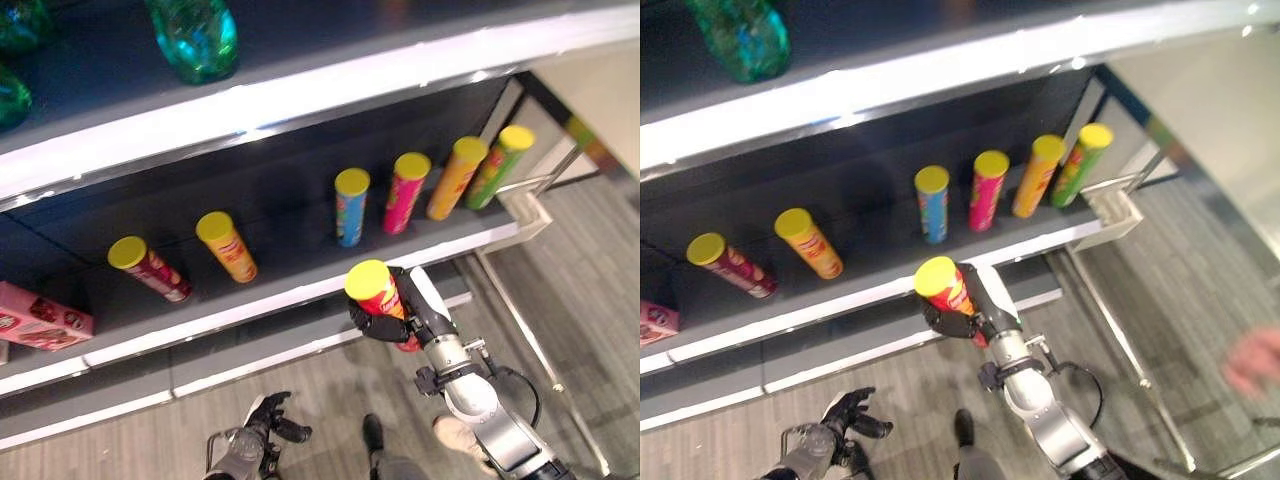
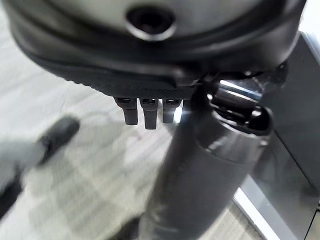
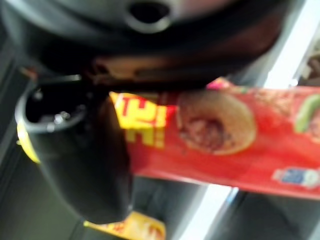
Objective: Put the goods on the table back onto the shelves and tidy them up.
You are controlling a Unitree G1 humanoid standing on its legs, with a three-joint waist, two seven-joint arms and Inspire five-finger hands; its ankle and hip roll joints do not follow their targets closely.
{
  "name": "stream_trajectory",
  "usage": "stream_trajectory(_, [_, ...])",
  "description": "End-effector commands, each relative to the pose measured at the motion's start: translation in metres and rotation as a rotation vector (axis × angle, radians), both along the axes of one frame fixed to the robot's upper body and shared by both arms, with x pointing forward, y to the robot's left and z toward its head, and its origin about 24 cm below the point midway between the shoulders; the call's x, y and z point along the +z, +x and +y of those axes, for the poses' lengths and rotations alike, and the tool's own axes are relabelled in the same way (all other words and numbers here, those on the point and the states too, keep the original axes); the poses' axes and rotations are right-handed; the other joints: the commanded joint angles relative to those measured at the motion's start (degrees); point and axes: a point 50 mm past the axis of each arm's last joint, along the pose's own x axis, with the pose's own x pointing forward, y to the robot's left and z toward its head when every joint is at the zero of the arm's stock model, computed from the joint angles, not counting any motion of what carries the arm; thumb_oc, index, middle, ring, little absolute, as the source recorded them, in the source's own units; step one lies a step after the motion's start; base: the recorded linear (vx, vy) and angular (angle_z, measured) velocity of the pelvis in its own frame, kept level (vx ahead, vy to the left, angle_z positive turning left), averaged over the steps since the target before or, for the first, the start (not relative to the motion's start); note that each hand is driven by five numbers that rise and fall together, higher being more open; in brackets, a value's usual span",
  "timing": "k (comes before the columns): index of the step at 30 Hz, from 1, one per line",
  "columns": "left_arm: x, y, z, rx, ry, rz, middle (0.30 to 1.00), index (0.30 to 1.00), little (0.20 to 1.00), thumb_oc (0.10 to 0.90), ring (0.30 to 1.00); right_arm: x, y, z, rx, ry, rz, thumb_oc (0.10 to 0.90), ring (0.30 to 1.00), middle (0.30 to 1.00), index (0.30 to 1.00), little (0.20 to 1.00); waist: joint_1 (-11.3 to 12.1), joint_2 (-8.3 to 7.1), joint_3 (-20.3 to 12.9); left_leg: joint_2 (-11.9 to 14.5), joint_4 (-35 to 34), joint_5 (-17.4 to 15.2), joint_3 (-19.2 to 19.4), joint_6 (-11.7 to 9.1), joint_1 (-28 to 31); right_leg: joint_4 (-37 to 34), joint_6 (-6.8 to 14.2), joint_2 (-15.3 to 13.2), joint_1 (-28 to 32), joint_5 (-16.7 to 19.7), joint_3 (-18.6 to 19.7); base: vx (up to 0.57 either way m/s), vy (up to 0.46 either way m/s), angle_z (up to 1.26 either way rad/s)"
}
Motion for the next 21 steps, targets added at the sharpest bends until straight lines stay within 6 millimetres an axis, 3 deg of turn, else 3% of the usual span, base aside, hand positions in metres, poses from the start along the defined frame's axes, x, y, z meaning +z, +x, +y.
stream_trajectory(1, [0.011, 0.015, 0.026, 0.016, 0.088, -0.078, 0.900, 0.900, 0.900, 0.800, 0.900, 0.059, 0.006, 0.023, 0.035, 0.172, -0.331, 0.400, 0.300, 0.300, 0.300, 0.300, 1.03, -3.20, 0.19, 1.53, 0.20, -5.78, -0.36, -3.39, 2.88, -5.56, 6.60, -7.81, 5.48, 3.20, 0.67, 0.00, 0.099, -0.10])
stream_trajectory(7, [0.017, 0.025, 0.014, -0.021, 0.074, -0.123, 0.900, 0.900, 0.900, 0.800, 0.900, 0.075, 0.017, 0.053, 0.079, 0.270, -0.391, 0.400, 0.300, 0.300, 0.300, 0.300, 3.52, -2.77, 0.35, -2.10, 0.20, -7.37, -0.86, -1.45, 0.28, -6.53, 8.53, -11.14, 1.92, 8.04, -0.05, -0.01, 0.109, -0.02])
stream_trajectory(12, [0.025, 0.033, 0.005, -0.054, 0.050, -0.187, 0.900, 0.900, 0.900, 0.800, 0.900, 0.098, 0.048, 0.076, -0.003, 0.357, -0.464, 0.400, 0.300, 0.300, 0.300, 0.300, 7.42, -1.75, 0.47, -4.43, 0.27, -8.00, -1.49, -0.22, -2.21, -6.53, 9.48, -13.53, -1.02, 11.82, -1.21, 0.00, 0.061, 0.00])
stream_trajectory(21, [0.027, 0.031, 0.010, -0.031, 0.007, -0.196, 0.900, 0.900, 0.900, 0.800, 0.900, 0.134, 0.073, 0.070, -0.172, 0.377, -0.599, 0.400, 0.300, 0.300, 0.300, 0.300, 11.60, -1.81, -0.83, -4.33, 0.64, -7.84, -2.04, -0.06, -5.26, -6.53, 9.78, -14.02, -3.74, 14.71, -2.93, 0.02, -0.023, -0.01])
